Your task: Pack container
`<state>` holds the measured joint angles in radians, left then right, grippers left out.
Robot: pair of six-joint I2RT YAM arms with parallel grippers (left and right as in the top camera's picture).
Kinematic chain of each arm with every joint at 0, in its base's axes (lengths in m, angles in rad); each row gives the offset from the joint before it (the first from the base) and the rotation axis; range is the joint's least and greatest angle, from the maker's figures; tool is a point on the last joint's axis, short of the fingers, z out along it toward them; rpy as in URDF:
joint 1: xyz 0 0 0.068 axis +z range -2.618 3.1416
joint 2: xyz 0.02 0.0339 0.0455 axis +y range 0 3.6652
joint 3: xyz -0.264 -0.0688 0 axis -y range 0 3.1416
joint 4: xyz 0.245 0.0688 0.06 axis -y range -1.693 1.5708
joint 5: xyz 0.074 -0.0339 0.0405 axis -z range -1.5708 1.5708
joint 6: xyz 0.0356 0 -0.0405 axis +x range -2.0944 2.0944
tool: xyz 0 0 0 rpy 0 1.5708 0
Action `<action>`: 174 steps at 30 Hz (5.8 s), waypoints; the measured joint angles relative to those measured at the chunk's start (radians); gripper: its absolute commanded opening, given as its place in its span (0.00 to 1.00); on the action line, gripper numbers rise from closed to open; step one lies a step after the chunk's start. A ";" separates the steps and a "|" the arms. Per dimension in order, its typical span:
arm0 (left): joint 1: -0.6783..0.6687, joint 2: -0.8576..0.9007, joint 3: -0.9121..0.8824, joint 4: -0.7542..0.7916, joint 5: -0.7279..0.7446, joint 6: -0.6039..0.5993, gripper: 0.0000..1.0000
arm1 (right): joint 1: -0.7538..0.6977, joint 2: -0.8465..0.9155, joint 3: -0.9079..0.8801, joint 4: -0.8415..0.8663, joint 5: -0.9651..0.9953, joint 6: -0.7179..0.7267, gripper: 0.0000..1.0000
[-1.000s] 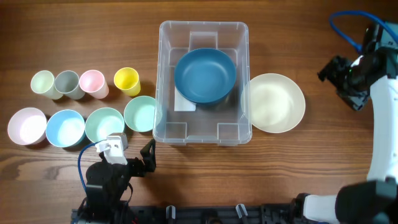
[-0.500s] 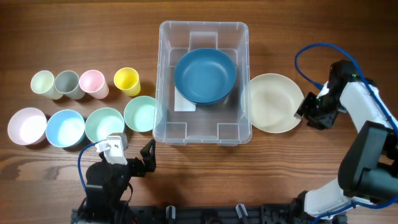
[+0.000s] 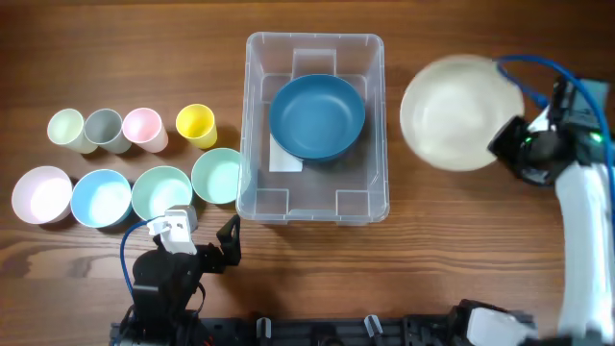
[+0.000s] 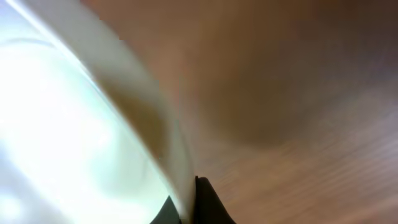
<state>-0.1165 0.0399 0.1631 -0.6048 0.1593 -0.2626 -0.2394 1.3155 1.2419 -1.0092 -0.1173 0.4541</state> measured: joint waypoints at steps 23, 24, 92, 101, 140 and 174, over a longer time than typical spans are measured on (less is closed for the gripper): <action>0.000 0.000 0.000 0.000 0.000 0.000 1.00 | 0.562 0.402 0.196 0.337 -0.081 -0.014 0.48; 0.000 0.000 0.000 0.000 0.000 0.000 1.00 | 0.562 0.402 0.227 0.310 -0.082 -0.019 0.46; 0.000 0.000 0.000 0.000 0.000 0.000 1.00 | 0.898 0.766 0.367 0.079 -0.229 -0.358 0.04; 0.000 0.000 0.000 0.000 0.000 0.000 1.00 | 0.865 0.766 0.285 0.270 -0.048 -0.294 0.05; 0.000 0.000 0.000 0.000 0.000 0.000 1.00 | 0.537 0.336 0.053 0.000 -0.018 -0.095 0.22; 0.000 0.000 0.000 0.000 0.000 0.000 1.00 | 0.536 0.306 -0.036 -0.011 0.171 -0.248 0.04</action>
<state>-0.1165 0.0399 0.1631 -0.6048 0.1593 -0.2626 0.2970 1.6211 1.2057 -1.0203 0.0536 0.2066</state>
